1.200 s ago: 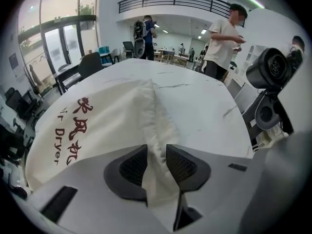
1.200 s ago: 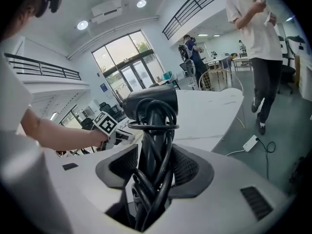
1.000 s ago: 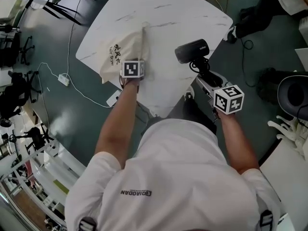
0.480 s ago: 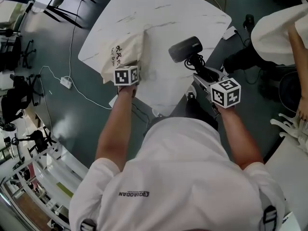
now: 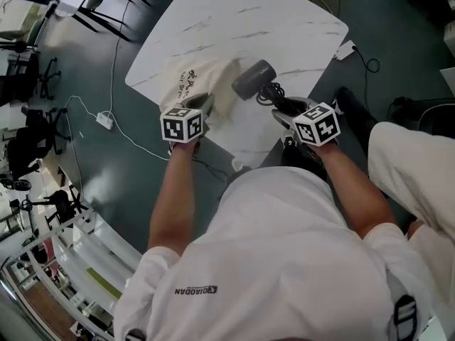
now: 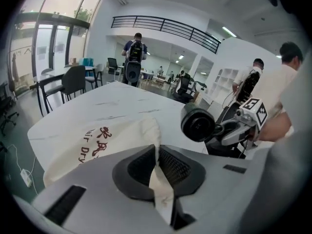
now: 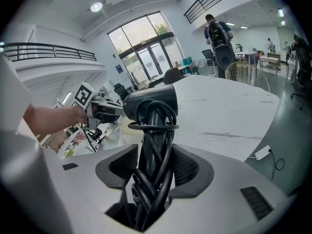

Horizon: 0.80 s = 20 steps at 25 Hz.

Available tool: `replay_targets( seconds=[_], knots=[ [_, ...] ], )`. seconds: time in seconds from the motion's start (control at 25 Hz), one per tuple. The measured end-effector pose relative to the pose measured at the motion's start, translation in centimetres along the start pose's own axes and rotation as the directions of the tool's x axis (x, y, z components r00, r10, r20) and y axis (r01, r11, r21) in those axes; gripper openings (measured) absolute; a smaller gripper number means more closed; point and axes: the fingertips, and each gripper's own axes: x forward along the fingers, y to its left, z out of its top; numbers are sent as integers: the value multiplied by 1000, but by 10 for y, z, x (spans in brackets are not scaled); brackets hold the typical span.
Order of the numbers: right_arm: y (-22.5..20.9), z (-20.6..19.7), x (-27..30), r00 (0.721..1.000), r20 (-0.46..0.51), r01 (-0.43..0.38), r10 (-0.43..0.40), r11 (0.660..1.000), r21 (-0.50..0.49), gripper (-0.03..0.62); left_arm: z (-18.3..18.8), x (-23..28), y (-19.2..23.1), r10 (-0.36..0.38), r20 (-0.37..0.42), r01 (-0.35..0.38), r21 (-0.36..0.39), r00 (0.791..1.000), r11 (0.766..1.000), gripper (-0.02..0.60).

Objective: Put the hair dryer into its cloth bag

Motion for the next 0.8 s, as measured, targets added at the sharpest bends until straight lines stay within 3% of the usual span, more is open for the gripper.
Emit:
replay_targets(
  seconds=[0.44, 0.8],
  knots=[
    [28, -19, 52, 982, -169, -105, 88, 990, -95, 227, 10, -18, -34, -35, 0, 35, 116, 999, 993, 49],
    [43, -1, 111, 963, -246, -162, 105, 961, -223, 227, 3, -15, -45, -22, -18, 25, 181, 1000, 983, 49]
  ],
)
